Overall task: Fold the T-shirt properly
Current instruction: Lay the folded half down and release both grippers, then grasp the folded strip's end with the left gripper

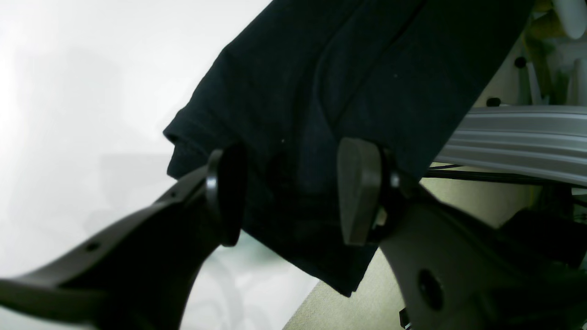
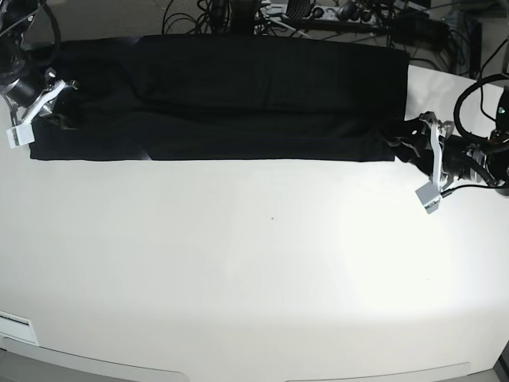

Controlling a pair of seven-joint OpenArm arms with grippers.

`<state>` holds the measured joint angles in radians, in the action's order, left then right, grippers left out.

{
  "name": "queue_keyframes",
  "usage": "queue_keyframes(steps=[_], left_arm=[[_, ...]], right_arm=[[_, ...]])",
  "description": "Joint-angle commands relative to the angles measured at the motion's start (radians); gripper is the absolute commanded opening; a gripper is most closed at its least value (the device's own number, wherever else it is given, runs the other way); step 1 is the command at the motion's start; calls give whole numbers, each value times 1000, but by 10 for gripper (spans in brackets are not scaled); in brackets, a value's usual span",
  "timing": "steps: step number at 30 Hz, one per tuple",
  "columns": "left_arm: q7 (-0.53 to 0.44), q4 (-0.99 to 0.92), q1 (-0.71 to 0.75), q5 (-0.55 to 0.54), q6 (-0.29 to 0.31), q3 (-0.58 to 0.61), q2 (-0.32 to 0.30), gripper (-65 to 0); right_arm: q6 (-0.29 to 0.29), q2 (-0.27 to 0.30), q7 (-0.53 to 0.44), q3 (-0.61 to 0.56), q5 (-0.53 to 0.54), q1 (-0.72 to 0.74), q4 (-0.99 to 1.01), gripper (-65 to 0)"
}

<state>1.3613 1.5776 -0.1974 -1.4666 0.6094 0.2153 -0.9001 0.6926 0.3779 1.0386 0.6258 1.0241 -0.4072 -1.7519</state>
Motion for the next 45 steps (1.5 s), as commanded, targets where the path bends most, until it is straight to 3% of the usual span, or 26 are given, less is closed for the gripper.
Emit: queue_keyframes(steps=[1,4,6,11,15,18,23,29,32,34,38,41,45], left_arm=[[0,12,-23,-17,0,-14,-23,-321],[-34,12,-39,-8,-1,-17,-23,-321],[-89,12,-48,78,-13,-32,-23,-321],[-223,12,-50,242,-111,-156,-22,-321],[-256,12,-49,305,-160,-283,-17,-321],[-259,11,-42,350,-202,-366,-14,-321],[-258,10,20,359,-222,-454,0,-321],[-252,10,101,351,-223,-467,45,-321],[-229,10,124,334,-237,-467,90,-321],[-216,10,142,307,-236,-467,116,-321],[-172,10,174,241,-219,-467,167,-321],[-156,10,184,198,-200,-467,208,-321],[-150,11,184,194,-199,-473,258,-321]], right_arm=[[6,2,-36,9,1,2,-6,-650],[1,-29,-41,8,-12,2,23,-650],[0,-37,-41,5,-27,2,49,-650],[-21,-37,-41,-32,-87,3,130,-650],[-21,-37,-41,-55,-111,3,148,-650],[-60,-35,-80,-57,-165,3,145,-650],[-208,-34,-176,-57,-320,19,106,-650],[-444,-34,-191,-57,-473,42,74,-650],[-594,-34,-190,-57,-536,41,73,-650],[-660,-34,-195,-57,-570,42,71,-650],[-660,-33,-208,-56,-611,41,34,-650],[-618,-33,-201,-56,-610,41,-28,-634],[-587,-33,-195,-56,-611,41,-120,-430]])
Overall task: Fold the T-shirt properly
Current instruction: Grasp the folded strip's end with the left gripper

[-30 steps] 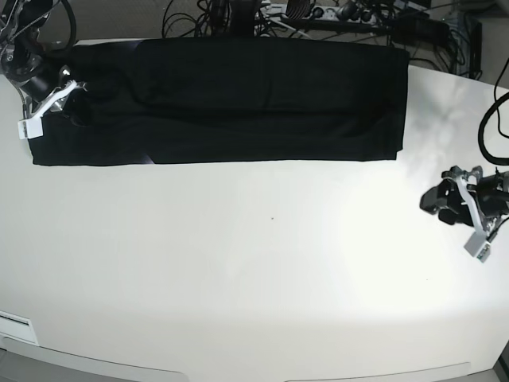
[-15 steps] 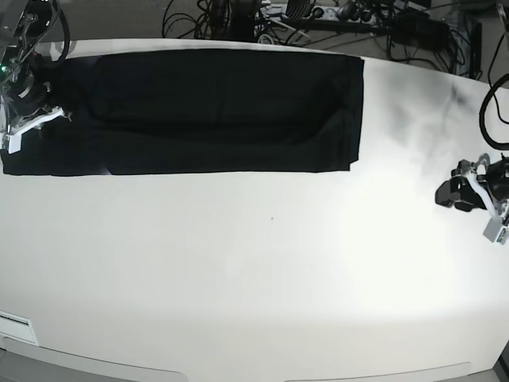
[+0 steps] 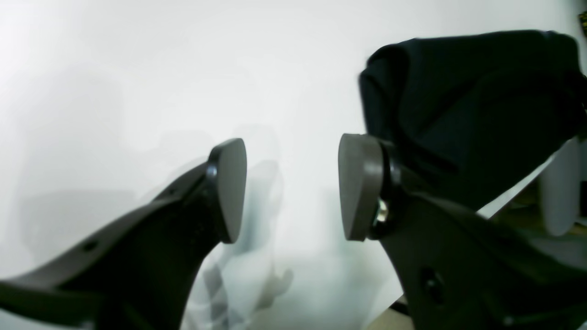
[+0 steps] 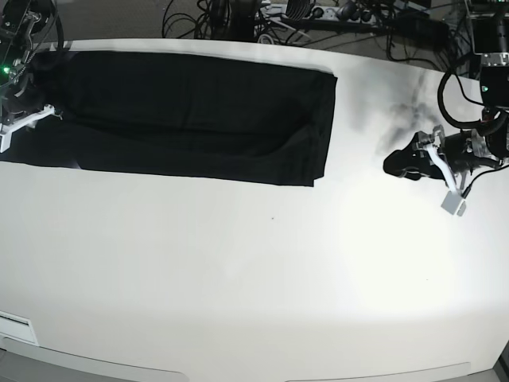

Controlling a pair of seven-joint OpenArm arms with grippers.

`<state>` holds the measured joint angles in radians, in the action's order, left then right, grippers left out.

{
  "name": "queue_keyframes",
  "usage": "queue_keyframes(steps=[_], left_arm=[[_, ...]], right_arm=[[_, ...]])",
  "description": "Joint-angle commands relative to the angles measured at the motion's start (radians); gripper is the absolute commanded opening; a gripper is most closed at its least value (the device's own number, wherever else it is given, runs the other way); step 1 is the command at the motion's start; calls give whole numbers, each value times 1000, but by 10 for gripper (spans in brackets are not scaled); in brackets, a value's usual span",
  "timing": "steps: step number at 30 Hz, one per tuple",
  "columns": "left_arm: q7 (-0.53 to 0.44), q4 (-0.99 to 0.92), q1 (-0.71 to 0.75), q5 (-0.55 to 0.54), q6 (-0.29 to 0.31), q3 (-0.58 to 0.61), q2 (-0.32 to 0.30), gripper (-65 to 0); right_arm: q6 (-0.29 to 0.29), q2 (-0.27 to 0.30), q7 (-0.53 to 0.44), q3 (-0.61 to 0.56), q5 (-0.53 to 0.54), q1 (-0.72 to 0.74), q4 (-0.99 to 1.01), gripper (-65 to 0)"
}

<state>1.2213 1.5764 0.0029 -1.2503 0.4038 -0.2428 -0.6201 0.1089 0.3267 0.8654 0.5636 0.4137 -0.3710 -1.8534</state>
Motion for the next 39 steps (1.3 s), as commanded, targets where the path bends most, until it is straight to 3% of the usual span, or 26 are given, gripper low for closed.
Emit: queue_keyframes(steps=[1,4,8,14,19,29,34,39], left_arm=[[-7,12,-16,-28,7,-21,-7,-321],[10,12,-10,-39,8,-20,27,-317],[5,12,0,-42,60,-19,57,-265],[-2,12,0,-49,67,6,64,-257],[-13,12,13,-42,21,7,117,-257],[-21,13,106,-41,20,7,244,-258],[-55,13,119,53,-33,7,313,-258],[-54,13,119,67,-35,8,365,-258]], right_arm=[[6,18,-14,6,0,5,-39,-401],[23,18,11,6,-1,3,-85,-381],[27,18,19,6,-12,2,-94,-381],[39,17,21,6,-23,-3,-94,-381],[37,17,22,6,-27,-3,-94,-381],[38,17,37,6,-30,-3,-94,-381],[38,17,37,6,-30,-3,-94,-381],[38,17,36,6,-29,-3,-94,-381]])
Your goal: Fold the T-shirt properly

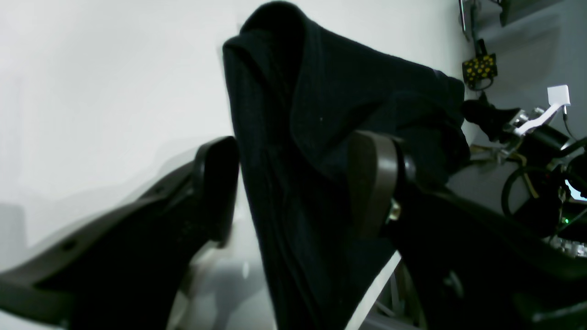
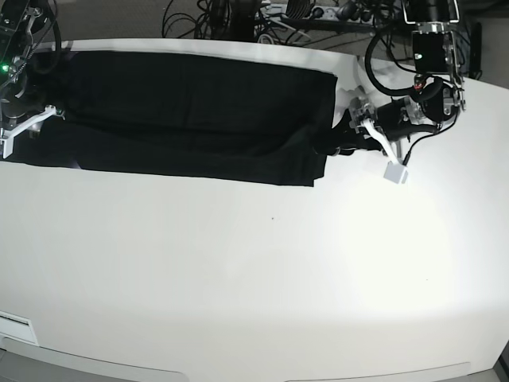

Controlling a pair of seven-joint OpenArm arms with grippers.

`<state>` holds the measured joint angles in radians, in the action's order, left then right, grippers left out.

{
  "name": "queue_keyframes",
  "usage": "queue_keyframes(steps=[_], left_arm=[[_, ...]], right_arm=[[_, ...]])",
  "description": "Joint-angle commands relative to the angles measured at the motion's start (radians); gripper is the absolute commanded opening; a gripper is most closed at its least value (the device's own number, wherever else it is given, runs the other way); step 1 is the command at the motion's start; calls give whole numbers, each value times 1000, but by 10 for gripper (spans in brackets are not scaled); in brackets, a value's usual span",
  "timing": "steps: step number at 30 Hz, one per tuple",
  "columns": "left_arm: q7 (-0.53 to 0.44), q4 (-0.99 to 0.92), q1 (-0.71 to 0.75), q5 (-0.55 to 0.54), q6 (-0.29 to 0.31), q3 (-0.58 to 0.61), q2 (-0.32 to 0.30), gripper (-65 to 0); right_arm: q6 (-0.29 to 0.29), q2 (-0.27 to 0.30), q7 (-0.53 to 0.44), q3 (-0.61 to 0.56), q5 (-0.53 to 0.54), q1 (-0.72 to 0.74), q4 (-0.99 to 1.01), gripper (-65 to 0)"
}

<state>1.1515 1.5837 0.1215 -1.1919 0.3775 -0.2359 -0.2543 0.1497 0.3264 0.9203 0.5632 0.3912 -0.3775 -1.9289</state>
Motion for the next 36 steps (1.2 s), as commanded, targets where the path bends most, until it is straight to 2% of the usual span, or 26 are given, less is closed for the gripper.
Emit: queue_keyframes(steps=[1,12,14,15,16,18,19,22,24,27,31,34,35,36], left_arm=[[15,6,0,14,-9,4,5,-258],[15,6,0,40,-4,131,78,-258],[13,6,0,41,-4,137,87,-275],[7,6,0,43,-5,137,89,-320],[-1,6,-1,55,-5,137,88,-398],[-11,6,-11,101,-16,134,88,-625],[-21,6,-17,126,-16,131,88,-650],[-37,6,-37,150,-16,111,82,-650],[-37,6,-53,150,-11,85,76,-650],[-38,6,-71,148,-8,34,55,-650],[-38,6,-77,149,-5,-26,4,-650],[-37,6,-77,149,-5,-51,-42,-650],[-38,6,-77,149,-5,-56,-58,-650],[-38,6,-77,149,-5,-56,-76,-650]], right_arm=[[-3,18,-19,6,-7,3,-19,-381],[-3,18,-19,6,-6,3,-19,-381],[-3,18,-19,6,-7,3,-19,-381],[-3,18,-18,6,-7,3,-19,-381],[-3,18,-18,6,-6,3,-19,-382],[-3,19,-18,6,-6,3,-19,-382],[-3,20,-19,6,-6,3,-19,-382],[2,21,-19,6,1,4,-20,-382],[27,21,-19,6,10,6,-29,-382],[90,26,-20,6,90,6,-60,-382],[214,26,-24,6,218,6,-128,-382],[249,25,-26,6,277,6,-164,-384],[258,25,-26,6,295,6,-166,-405],[267,23,-21,6,309,3,-165,-453]])
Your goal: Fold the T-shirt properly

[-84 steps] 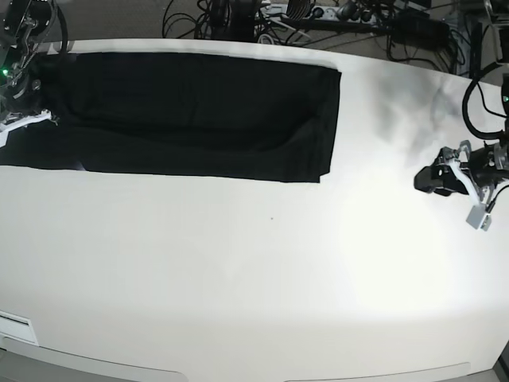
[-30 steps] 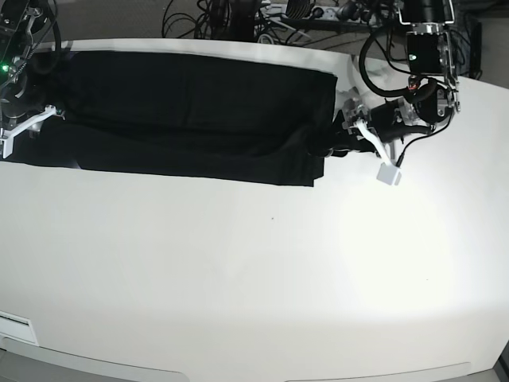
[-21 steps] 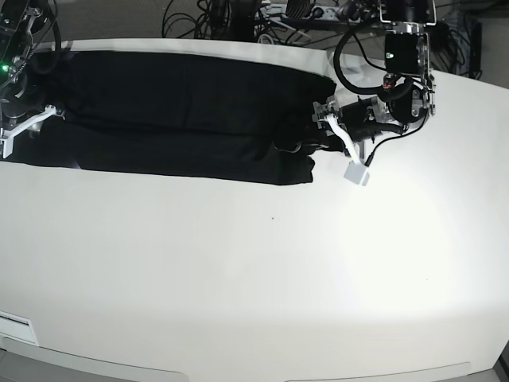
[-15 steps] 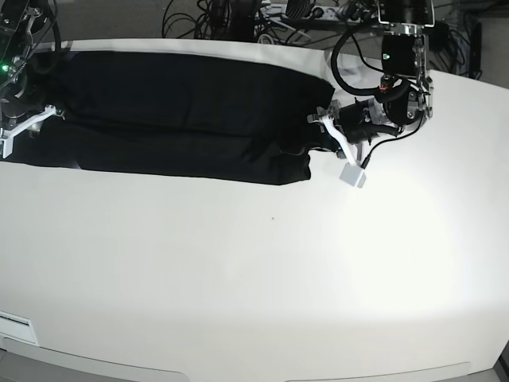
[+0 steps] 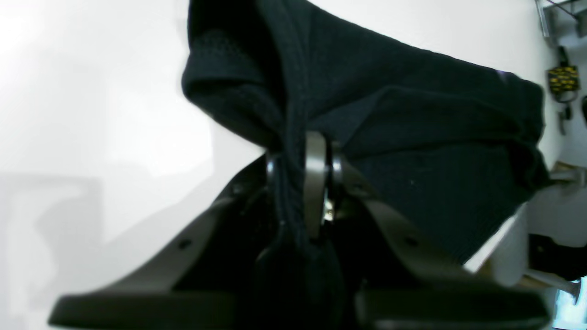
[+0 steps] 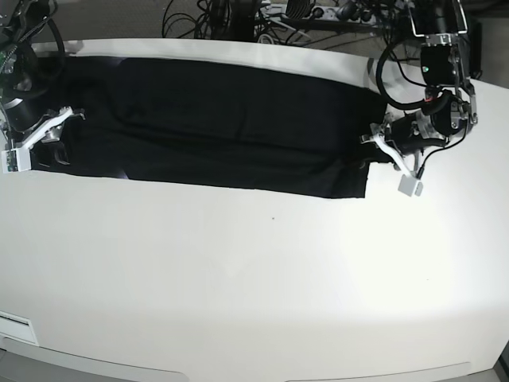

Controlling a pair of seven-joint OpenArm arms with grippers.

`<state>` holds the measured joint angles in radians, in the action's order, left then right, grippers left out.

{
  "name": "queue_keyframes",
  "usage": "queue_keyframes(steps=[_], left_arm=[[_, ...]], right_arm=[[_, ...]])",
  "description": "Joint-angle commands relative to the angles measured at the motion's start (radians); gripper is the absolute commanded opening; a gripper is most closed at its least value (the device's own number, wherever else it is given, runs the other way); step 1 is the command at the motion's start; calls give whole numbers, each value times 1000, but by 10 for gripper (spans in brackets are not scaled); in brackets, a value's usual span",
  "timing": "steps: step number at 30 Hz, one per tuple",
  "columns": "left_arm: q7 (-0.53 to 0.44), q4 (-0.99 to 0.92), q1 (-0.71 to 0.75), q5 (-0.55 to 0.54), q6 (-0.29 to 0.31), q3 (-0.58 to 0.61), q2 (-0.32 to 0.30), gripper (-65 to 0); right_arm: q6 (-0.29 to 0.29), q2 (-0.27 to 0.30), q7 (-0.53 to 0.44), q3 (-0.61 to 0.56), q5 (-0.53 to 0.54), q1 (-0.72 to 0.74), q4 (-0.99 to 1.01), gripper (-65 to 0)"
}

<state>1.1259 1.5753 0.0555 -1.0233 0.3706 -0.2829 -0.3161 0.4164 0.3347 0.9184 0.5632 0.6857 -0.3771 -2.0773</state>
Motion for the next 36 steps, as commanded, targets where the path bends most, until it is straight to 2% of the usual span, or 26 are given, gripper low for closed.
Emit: queue_keyframes(steps=[1,2,3,6,10,14,17,20,22,23,25,29,36], left_arm=[[-12,14,-11,-20,2,-10,-32,-650],[-12,14,-11,-20,2,-10,-50,-650],[-12,14,-12,-23,2,-10,-67,-650],[-11,14,-12,-64,3,-10,-118,-650],[-6,14,-20,-109,25,-12,-167,-650],[2,14,-25,-180,60,-15,-180,-650],[27,14,-25,-232,75,-15,-180,-650],[58,14,-25,-342,132,-15,-179,-650],[104,14,-26,-460,179,-15,-179,-650],[138,14,-26,-460,214,-15,-178,-650],[143,35,-29,-460,232,-15,-159,-650],[141,91,-27,-460,214,-13,-82,-650],[151,106,-14,-460,225,3,111,-650]], right_arm=[[9,10,-11,6,23,3,-14,-527],[14,4,-5,6,25,2,-14,-618],[15,-3,-5,6,23,2,-13,-650],[7,-8,-31,6,18,-3,-3,-650],[27,-8,-45,-9,17,-6,78,-650],[55,-8,-71,-60,8,-11,188,-650],[61,-8,-83,-114,-54,-11,265,-650],[55,-8,-97,-152,-96,-11,314,-650],[55,-8,-96,-166,-117,-11,318,-650],[55,-8,-97,-169,-117,-11,318,-650],[51,-8,-96,-170,-115,-8,318,-650],[47,-8,-96,-170,-114,-8,318,-650],[45,-7,-85,-170,-117,-8,318,-650]])
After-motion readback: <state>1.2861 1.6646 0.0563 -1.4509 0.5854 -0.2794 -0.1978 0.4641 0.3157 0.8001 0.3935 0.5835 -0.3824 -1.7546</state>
